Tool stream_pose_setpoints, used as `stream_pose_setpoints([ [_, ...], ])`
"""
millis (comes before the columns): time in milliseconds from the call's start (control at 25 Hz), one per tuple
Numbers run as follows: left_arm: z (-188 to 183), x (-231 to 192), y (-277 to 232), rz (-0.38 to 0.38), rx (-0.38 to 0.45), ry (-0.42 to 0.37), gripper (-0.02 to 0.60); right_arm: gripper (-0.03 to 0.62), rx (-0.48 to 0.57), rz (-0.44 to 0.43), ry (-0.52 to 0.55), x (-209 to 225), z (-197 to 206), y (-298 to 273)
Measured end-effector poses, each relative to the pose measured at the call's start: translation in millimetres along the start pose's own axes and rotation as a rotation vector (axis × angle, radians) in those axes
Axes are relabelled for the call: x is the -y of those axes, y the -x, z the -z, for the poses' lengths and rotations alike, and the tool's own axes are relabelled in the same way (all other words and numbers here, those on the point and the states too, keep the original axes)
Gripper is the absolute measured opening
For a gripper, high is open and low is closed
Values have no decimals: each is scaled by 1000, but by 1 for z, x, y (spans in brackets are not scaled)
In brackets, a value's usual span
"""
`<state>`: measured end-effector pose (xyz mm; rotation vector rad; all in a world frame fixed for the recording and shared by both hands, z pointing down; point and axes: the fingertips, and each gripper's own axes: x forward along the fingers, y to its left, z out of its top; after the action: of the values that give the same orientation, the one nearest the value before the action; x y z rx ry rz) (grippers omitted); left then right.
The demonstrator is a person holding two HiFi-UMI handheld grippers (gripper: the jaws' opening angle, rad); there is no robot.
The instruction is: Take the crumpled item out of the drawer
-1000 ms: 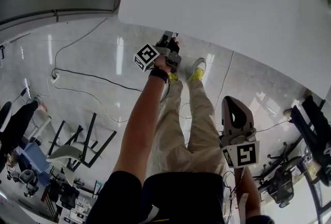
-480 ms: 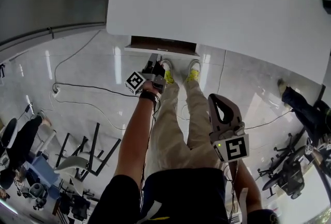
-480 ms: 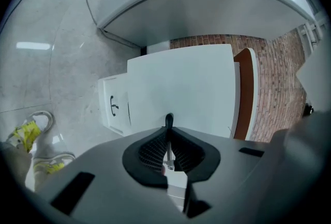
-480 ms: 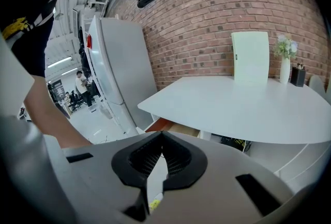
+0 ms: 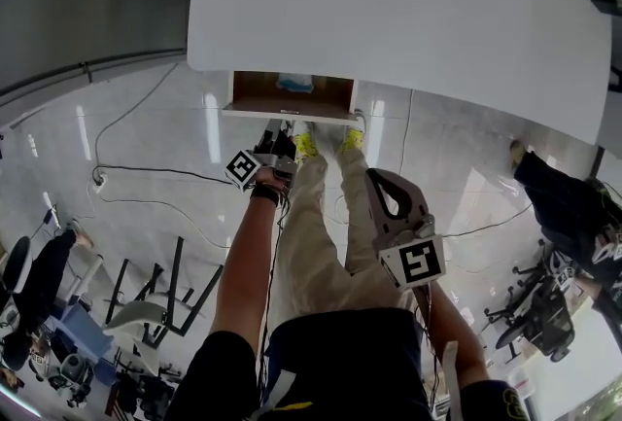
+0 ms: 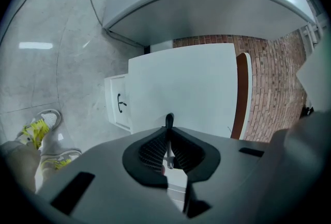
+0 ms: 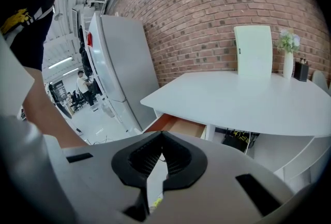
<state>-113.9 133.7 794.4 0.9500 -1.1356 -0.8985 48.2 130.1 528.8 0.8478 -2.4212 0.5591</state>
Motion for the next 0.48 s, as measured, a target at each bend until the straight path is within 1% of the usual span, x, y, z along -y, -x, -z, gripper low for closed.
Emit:
stream_pose_setpoints([
  [120,1,3,2,10,4,4,37,26,-9,-22,26,-2,2,-13],
  [200,1,1,6,0,2,1,37,27,-27,-41,45,-3,7,-30],
  [360,1,-10,10,-34,-6,-13,37,26,-27,-31,17,5,11,-82],
  [400,-1,-13,10,-42,-5,-20,37,26,-34,-33,27,7,12,-96],
  [480,-1,-16,7,-54,-1,-18,37,28,-82,-48,69,9,22,-124],
])
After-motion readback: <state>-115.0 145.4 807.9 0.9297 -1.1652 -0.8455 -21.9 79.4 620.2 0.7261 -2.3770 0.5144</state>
